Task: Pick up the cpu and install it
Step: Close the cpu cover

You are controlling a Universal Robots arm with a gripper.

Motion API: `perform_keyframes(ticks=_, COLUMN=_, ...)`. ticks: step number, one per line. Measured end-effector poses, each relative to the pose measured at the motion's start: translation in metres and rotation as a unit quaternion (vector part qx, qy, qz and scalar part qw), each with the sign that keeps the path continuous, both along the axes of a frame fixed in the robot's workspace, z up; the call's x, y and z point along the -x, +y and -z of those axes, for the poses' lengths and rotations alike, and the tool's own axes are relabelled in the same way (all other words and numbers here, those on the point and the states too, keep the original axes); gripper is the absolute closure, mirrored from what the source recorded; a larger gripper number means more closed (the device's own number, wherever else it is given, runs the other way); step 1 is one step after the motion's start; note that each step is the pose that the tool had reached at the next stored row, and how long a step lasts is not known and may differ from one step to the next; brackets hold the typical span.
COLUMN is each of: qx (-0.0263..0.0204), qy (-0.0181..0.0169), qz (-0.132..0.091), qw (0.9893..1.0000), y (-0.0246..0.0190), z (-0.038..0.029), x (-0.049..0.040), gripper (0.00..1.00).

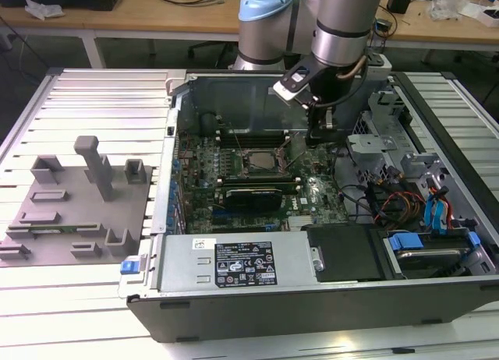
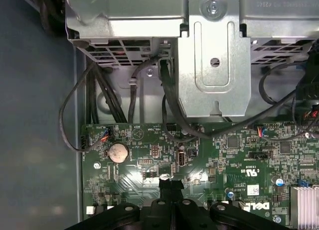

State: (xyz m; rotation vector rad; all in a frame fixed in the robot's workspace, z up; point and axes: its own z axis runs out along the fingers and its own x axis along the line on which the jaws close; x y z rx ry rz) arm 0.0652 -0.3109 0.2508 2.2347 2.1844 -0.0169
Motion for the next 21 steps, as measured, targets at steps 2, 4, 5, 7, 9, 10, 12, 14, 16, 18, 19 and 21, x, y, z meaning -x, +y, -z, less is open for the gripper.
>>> perform_keyframes(ticks=2, qx=0.0001, qy=0.0000, qz=0.000, qw=1.0000, y=-0.0001, z=0.0003, x=0.0026, gripper=0.89)
perform_keyframes(ticks=4, qx=0.0001, qy=0.0000, qz=0.000, qw=1.0000, y=0.0000, z=0.0003, x=0.0040, gripper=0.89)
perform_keyframes(ticks=5, qx=0.0001, qy=0.0000, qz=0.000, qw=1.0000, y=0.0000, z=0.0003, x=0.0047, gripper=0.89)
perform_keyframes(ticks=7, qx=0.0001, qy=0.0000, qz=0.000, qw=1.0000, y=0.0001, z=0.0003, x=0.0071, gripper=0.89)
perform_keyframes(ticks=9, qx=0.0000, qy=0.0000, qz=0.000, qw=1.0000, y=0.0001, z=0.0004, x=0.0094, gripper=0.89)
perform_keyframes(ticks=10, qx=0.0000, qy=0.0000, qz=0.000, qw=1.0000, y=0.0001, z=0.0004, x=0.0108, gripper=0.89)
perform_keyframes(ticks=12, qx=0.0000, qy=-0.0002, qz=0.000, qw=1.0000, y=0.0002, z=0.0004, x=0.0144, gripper=0.89)
perform_keyframes(ticks=14, qx=-0.0001, qy=-0.0005, qz=0.000, qw=1.0000, y=0.0002, z=0.0003, x=0.0179, gripper=0.89)
perform_keyframes(ticks=16, qx=-0.0002, qy=-0.0011, qz=0.000, qw=1.0000, y=0.0003, z=0.0004, x=0.0226, gripper=0.89)
perform_keyframes(ticks=18, qx=-0.0002, qy=-0.0018, qz=0.000, qw=1.0000, y=0.0004, z=0.0003, x=0.0271, gripper=0.89)
perform_keyframes(ticks=19, qx=-0.0002, qy=-0.0021, qz=0.000, qw=1.0000, y=0.0005, z=0.0004, x=0.0290, gripper=0.89)
perform_keyframes(ticks=21, qx=-0.0002, qy=-0.0032, qz=0.000, qw=1.0000, y=0.0006, z=0.0003, x=0.0347, gripper=0.89)
